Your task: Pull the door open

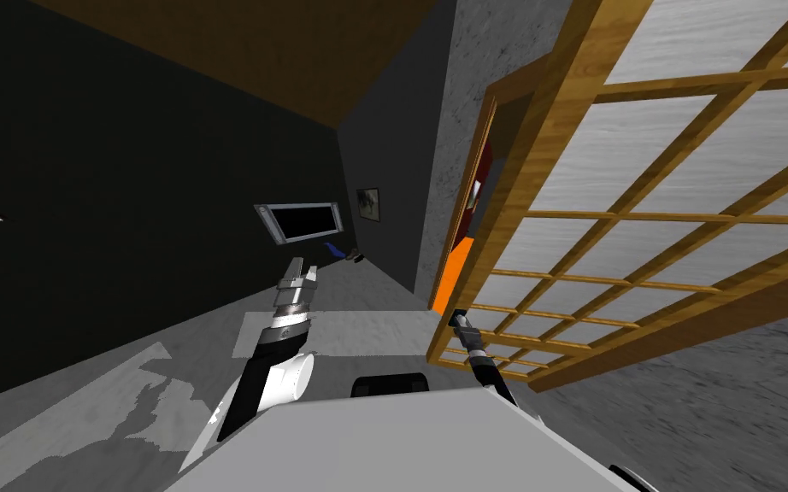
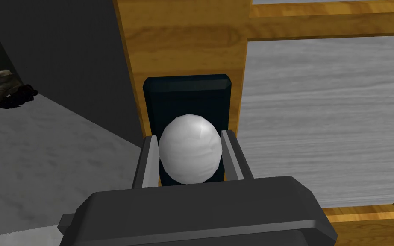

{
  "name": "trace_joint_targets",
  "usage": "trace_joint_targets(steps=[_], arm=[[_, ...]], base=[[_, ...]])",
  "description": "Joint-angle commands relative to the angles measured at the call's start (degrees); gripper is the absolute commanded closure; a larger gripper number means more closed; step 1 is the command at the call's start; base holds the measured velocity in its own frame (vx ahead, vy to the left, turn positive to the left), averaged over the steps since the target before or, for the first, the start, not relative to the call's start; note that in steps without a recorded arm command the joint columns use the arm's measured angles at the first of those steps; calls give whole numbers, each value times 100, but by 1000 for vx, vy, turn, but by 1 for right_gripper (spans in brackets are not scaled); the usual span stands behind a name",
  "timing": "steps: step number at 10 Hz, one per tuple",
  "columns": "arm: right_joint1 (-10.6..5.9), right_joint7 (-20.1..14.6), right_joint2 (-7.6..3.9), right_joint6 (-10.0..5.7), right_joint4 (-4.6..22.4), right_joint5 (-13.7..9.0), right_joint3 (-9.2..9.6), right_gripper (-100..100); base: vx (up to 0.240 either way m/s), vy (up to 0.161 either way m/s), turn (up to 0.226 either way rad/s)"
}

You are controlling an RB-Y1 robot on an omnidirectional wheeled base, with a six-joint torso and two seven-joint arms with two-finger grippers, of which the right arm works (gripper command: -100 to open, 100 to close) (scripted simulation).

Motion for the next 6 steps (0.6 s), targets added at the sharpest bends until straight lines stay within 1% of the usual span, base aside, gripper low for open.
trace_joint_targets(steps=[1, 3, 4, 5, 6], arm=[[48, -178, -101, -158, 46, 78, 144, 100], [134, -343, -225, -282, 5, 164, 303, 100], [103, -286, -179, -231, 43, 142, 263, 100], [182, -391, -250, -351, 56, 196, 370, 100], [221, -449, -299, -431, 58, 225, 426, 100]], base=[[-246, -30, 89], [-249, -39, 87], [-102, -4, 13], [-140, -36, 99], [-225, -60, 119]])
